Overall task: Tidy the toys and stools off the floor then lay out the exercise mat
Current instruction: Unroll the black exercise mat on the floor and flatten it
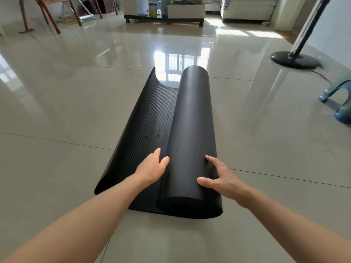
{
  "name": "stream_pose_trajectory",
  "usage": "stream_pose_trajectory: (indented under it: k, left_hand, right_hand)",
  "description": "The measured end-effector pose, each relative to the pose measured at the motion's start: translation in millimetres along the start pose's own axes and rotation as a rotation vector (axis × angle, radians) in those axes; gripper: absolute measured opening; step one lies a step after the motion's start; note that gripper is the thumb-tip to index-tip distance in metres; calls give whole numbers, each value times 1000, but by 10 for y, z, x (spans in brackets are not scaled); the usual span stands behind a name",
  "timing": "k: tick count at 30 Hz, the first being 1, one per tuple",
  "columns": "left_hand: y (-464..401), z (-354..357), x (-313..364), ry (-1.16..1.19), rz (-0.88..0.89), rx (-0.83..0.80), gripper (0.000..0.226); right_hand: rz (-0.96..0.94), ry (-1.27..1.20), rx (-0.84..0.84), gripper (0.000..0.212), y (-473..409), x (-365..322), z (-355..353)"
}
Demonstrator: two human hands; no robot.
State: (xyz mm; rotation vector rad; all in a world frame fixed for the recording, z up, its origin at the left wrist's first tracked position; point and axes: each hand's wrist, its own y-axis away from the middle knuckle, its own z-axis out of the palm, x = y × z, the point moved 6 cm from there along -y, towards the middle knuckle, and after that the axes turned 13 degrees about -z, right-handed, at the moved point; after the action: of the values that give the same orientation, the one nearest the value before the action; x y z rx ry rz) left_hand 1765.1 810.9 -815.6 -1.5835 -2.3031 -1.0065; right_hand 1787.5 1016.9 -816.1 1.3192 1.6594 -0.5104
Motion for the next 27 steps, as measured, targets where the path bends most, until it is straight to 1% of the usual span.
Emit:
stream_pose_trajectory:
  k: [1, 2, 3, 4, 6, 7, 8, 10, 12, 13, 14, 15, 16, 17, 19, 20, 21, 22, 24, 25, 27]
  left_hand:
    - [-17, 142, 47, 83, -82, -106, 59]
    - [-33, 264, 120, 150, -128, -166, 61]
    - [-41, 313, 187, 186, -128, -153, 60]
    - [-37, 320, 251, 174, -96, -98, 57]
    - [-10, 330, 368, 137, 30, 17, 44]
    - [15, 366, 434, 150, 106, 36, 38]
    - [31, 402, 483, 180, 181, 29, 38]
    - [132, 522, 642, 286, 305, -87, 54]
    - [254, 652, 862, 388, 356, -286, 71]
    - [325, 740, 1018, 427, 371, -396, 75]
    - [369, 808, 1147, 472, 377, -476, 77]
    - [412, 879, 1279, 513, 382, -512, 78]
    - [429, 926, 1366, 548, 376, -489, 76]
    - [445, 968, 1438, 551, 372, -411, 72]
    - [442, 1037, 1495, 441, 381, -187, 67]
    - [430, 1088, 1501, 337, 392, -112, 66]
    - [403, 1170, 1499, 221, 391, -86, 66]
    - [363, 1257, 1473, 105, 373, -108, 66]
    - [321, 1465, 1393, -155, 348, -220, 65]
    - [335, 1576, 1340, -307, 362, -266, 64]
    - [391, 1775, 1203, -614, 435, -294, 62]
  right_hand:
    - [18, -28, -2, 79, 23, 24, -34]
    - [34, -44, 8, 77, 57, 51, -94]
    - [40, -42, 31, 74, 83, 71, -159]
    - [29, -6, 73, 69, 110, 80, -246]
    - [-29, 140, 167, 57, 174, 58, -437]
    - [-58, 195, 204, 54, 211, 49, -528]
    - [-84, 227, 237, 53, 228, 29, -592]
    - [-134, 272, 331, 46, 268, 13, -715]
    - [-210, 334, 488, 35, 297, -34, -818]
    - [-240, 365, 554, 31, 330, -44, -871]
    - [-270, 391, 580, 28, 332, -68, -880]
    - [-299, 411, 565, 28, 328, -70, -878]
    - [-310, 426, 513, 29, 306, -55, -849]
    - [-288, 458, 446, 32, 297, 6, -834]
    - [-196, 591, 361, 36, 318, 193, -880]
    - [-154, 658, 350, 36, 354, 285, -948]
    - [-110, 709, 347, 37, 410, 370, -1040]
    - [-66, 748, 351, 39, 459, 432, -1131]
    - [66, 777, 359, 51, 570, 570, -1326]
    - [150, 766, 357, 60, 625, 658, -1416]
    - [316, 680, 356, 80, 731, 874, -1563]
